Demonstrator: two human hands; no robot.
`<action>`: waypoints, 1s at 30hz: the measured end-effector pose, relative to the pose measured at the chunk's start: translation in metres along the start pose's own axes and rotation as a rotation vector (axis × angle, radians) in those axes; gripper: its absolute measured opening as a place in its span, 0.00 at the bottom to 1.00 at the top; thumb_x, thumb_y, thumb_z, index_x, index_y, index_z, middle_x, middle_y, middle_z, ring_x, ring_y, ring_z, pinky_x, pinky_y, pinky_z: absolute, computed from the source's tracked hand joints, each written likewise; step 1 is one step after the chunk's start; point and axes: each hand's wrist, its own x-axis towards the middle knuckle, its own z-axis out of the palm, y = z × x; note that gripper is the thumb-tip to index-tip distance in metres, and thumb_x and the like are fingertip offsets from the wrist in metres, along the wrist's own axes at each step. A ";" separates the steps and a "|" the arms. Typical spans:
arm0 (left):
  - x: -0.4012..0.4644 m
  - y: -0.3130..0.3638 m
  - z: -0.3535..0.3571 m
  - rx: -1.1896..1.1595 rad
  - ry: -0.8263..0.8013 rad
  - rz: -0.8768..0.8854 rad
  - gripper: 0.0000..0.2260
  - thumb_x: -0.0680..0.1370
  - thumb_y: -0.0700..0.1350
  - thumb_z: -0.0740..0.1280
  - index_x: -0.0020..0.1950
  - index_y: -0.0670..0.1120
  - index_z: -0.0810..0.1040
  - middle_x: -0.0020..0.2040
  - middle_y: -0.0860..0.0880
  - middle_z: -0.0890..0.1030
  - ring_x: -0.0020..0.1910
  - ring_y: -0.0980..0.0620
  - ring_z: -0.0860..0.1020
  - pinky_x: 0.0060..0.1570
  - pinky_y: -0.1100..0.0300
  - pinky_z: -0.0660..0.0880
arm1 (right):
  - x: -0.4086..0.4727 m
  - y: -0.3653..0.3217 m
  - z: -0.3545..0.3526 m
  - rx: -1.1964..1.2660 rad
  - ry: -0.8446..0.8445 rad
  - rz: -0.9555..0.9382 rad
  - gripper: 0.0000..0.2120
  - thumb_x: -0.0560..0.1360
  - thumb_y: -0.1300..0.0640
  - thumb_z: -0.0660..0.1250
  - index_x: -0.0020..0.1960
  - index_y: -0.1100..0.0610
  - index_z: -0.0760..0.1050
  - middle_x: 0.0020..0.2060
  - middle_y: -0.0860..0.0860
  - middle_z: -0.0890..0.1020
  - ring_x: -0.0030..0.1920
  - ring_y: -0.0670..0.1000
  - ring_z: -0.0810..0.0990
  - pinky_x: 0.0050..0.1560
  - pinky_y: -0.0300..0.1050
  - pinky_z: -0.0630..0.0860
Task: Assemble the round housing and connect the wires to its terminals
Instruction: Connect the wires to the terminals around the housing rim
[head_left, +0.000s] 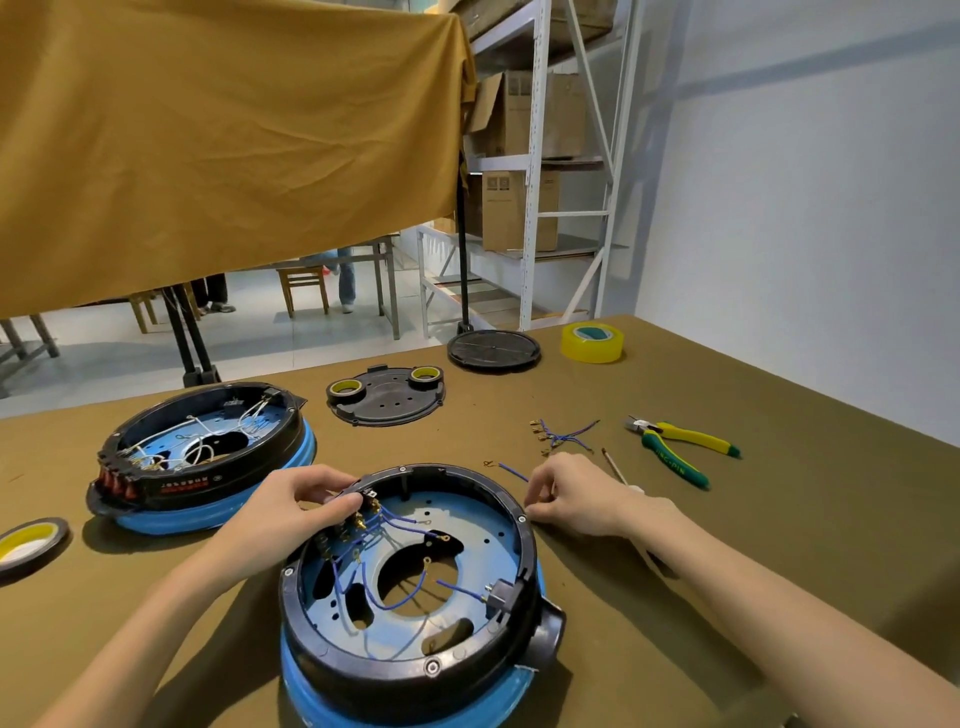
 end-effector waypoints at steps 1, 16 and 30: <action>0.000 0.000 0.001 -0.004 0.003 -0.001 0.05 0.78 0.49 0.73 0.53 0.55 0.86 0.46 0.58 0.86 0.47 0.61 0.82 0.49 0.63 0.74 | -0.001 0.001 0.001 -0.017 0.024 0.007 0.04 0.78 0.49 0.73 0.44 0.46 0.81 0.42 0.43 0.80 0.44 0.44 0.79 0.42 0.39 0.73; -0.006 0.028 0.036 -0.010 0.197 -0.014 0.11 0.80 0.52 0.71 0.62 0.56 0.78 0.56 0.60 0.80 0.56 0.60 0.78 0.47 0.67 0.73 | -0.023 -0.067 -0.025 0.782 0.221 -0.180 0.05 0.82 0.60 0.68 0.51 0.62 0.81 0.38 0.51 0.85 0.34 0.46 0.76 0.37 0.39 0.74; -0.012 0.066 0.025 -0.505 0.245 0.173 0.10 0.77 0.45 0.73 0.59 0.49 0.84 0.48 0.51 0.88 0.48 0.57 0.86 0.48 0.69 0.79 | -0.040 -0.084 -0.012 0.576 0.104 -0.289 0.02 0.78 0.58 0.74 0.49 0.56 0.83 0.41 0.52 0.85 0.40 0.48 0.82 0.43 0.40 0.79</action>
